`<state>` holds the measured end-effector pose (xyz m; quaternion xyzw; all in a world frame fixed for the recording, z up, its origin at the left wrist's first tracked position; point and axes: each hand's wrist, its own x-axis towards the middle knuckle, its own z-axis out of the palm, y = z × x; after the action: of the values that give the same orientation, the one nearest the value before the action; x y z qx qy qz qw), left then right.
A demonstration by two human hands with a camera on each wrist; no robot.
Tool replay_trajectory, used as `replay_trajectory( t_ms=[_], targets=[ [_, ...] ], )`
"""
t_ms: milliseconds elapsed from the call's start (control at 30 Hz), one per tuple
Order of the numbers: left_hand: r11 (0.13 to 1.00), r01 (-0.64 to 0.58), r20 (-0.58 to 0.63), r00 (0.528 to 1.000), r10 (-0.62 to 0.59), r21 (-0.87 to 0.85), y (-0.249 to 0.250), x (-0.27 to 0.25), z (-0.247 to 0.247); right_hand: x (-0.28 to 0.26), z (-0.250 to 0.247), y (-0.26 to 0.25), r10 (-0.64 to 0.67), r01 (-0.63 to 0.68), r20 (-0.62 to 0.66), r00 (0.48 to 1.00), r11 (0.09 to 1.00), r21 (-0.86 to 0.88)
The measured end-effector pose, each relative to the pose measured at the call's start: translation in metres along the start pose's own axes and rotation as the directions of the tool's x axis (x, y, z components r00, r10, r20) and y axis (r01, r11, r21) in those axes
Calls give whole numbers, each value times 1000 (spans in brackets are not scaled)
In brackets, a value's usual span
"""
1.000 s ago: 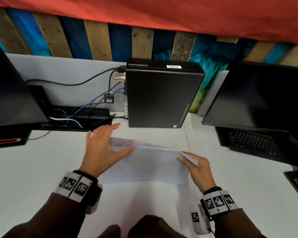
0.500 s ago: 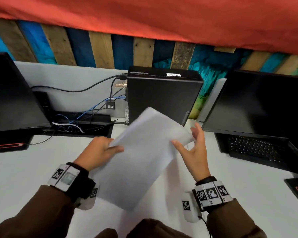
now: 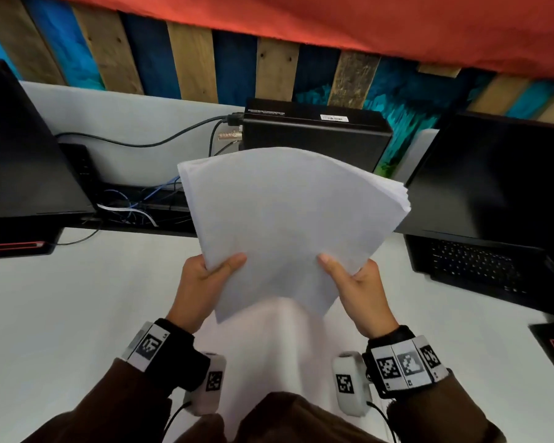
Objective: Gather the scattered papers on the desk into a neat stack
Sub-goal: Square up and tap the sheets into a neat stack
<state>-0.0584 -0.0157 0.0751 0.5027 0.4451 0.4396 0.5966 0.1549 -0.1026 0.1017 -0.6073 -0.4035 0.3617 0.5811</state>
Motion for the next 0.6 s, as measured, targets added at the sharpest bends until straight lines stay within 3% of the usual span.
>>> replay_trajectory(
  t_ms=[100,300,500,600],
  targets=[
    [999,32,18,999,-32,-1,-20,3,0,-4,1,19,22,-22,17,1000,999,-31],
    [985,174,-39,984,-173,22,-58,12,-5,-11,5,74,224,-225,-15,974,970,-92],
    [991,128,0,992,-128,31,-45,13,-3,-11,5,69,215,-217,-40,976,974,-64],
    [1000,6,-38,999,-7,-21,-14,11,5,-10,5,41,101,-98,-78,992,994,50]
  ],
)
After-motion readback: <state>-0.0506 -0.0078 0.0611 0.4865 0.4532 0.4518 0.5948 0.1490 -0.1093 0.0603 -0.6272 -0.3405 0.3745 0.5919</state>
